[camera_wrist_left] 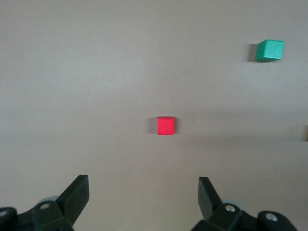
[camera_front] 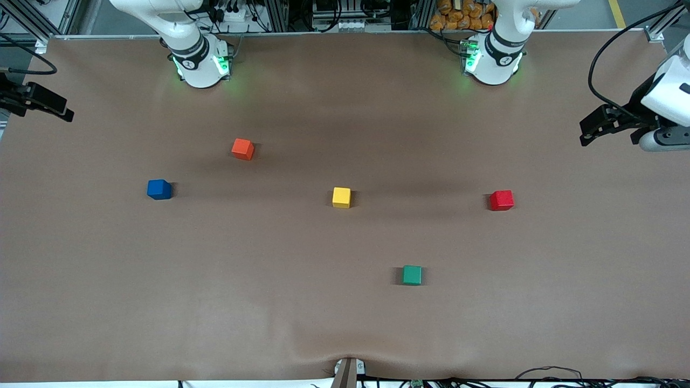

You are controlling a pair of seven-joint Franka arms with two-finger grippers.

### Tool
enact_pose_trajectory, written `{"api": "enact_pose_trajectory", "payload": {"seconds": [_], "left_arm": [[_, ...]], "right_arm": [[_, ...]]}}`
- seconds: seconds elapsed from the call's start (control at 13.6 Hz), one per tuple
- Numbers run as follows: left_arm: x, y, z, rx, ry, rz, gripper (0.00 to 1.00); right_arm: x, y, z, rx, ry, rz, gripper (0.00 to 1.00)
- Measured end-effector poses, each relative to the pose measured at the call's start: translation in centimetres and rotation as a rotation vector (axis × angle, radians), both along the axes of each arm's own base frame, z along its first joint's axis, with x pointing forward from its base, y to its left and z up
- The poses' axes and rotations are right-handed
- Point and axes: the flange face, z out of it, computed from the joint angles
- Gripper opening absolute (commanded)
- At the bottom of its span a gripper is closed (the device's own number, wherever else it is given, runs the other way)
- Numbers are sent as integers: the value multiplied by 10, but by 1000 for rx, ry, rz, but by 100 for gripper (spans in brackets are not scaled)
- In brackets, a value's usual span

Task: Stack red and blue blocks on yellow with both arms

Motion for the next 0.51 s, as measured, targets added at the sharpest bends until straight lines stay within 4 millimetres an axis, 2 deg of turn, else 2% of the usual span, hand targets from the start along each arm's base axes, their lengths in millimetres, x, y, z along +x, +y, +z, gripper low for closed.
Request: {"api": "enact_pose_trajectory", "payload": {"seconds": [0.51], "left_arm": [[-1,0,6,-3,-1,2,100]], "right_arm": [[0,0,0,0,1,-1,100]]}}
